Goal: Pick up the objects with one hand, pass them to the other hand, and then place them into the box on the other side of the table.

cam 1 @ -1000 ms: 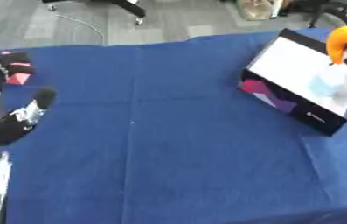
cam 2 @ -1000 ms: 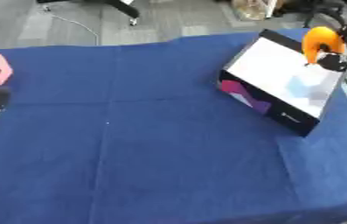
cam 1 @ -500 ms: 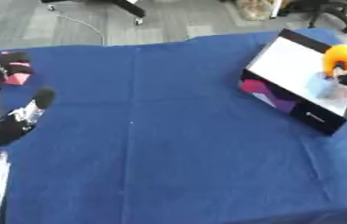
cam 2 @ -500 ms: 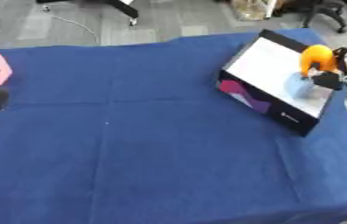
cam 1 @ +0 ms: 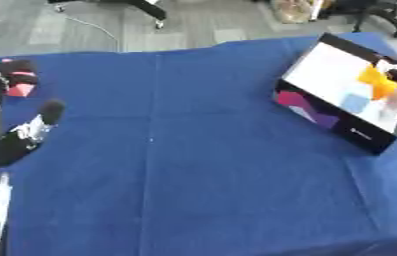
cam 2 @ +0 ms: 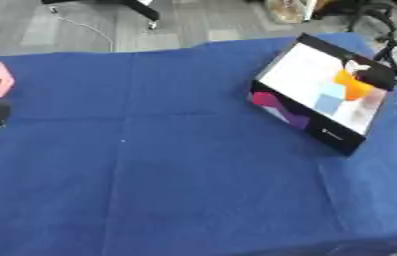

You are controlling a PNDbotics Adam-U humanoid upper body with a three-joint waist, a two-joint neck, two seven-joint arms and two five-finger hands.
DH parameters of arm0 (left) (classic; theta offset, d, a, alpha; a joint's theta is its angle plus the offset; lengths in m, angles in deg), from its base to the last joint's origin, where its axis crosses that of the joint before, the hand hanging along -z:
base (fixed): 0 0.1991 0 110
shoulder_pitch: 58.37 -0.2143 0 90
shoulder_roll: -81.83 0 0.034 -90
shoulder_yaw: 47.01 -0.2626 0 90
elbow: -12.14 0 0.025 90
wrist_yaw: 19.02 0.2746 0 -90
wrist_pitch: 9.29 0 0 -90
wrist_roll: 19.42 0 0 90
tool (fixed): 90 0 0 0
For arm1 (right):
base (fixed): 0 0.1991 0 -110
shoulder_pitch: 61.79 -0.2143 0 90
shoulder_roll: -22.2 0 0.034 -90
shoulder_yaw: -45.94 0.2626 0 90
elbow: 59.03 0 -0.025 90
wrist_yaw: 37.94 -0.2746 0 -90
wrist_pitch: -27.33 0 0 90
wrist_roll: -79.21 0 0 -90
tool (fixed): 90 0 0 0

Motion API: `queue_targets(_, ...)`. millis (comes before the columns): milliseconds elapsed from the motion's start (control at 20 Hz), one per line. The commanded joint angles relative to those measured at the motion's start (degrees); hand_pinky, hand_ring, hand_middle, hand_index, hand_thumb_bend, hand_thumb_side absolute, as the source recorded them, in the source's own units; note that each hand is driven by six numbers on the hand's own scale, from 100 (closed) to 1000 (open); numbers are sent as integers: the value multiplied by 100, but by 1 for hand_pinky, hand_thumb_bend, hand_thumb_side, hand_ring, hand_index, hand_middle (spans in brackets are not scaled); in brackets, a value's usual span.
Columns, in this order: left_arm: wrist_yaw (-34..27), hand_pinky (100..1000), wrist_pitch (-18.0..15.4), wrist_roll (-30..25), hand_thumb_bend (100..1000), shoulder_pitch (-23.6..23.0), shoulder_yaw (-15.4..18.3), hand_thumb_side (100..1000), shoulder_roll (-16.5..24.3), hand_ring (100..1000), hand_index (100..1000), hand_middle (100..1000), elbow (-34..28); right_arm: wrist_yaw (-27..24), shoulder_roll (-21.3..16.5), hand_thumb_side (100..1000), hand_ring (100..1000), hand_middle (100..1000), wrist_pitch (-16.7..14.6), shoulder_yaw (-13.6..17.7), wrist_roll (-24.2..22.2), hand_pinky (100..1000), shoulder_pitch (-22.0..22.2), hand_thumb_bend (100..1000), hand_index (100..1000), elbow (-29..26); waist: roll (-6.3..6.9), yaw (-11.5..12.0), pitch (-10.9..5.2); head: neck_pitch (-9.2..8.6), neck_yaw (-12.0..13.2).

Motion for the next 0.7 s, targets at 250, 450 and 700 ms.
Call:
queue_targets(250,70,802,15,-10,699,23,37,641,33,624,762,654,-105,277,-419,643,885,817,126,221,143,770,-81,593,1000,-1008,-96,7,8,-15,93)
queue_targets(450,141,802,33,12,700,31,78,640,77,624,761,654,-95,282,-378,617,878,813,186,311,326,770,43,550,1000,-1817,-108,-21,12,-15,211)
queue_targets(700,350,800,100,132,699,32,188,633,174,622,761,652,-34,363,318,414,872,799,112,286,434,760,307,378,976,-3491,-66,-106,17,-15,615)
